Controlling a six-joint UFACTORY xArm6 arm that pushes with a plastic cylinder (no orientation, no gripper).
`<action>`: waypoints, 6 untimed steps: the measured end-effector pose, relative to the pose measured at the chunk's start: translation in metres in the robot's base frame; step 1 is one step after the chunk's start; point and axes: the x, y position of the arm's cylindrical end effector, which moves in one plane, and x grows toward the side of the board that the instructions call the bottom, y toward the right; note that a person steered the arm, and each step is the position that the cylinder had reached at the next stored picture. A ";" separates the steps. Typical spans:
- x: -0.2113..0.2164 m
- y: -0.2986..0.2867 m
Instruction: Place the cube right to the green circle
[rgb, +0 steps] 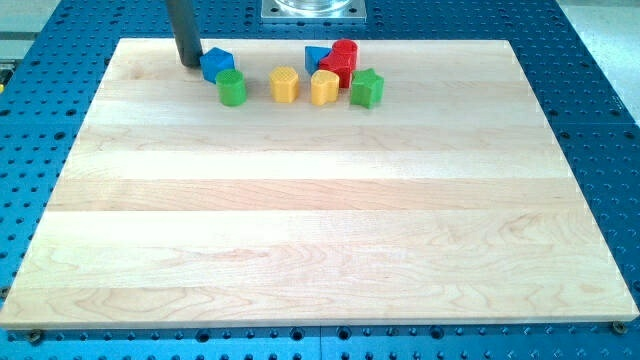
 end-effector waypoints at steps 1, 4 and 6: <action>0.014 0.061; 0.017 0.117; 0.030 0.116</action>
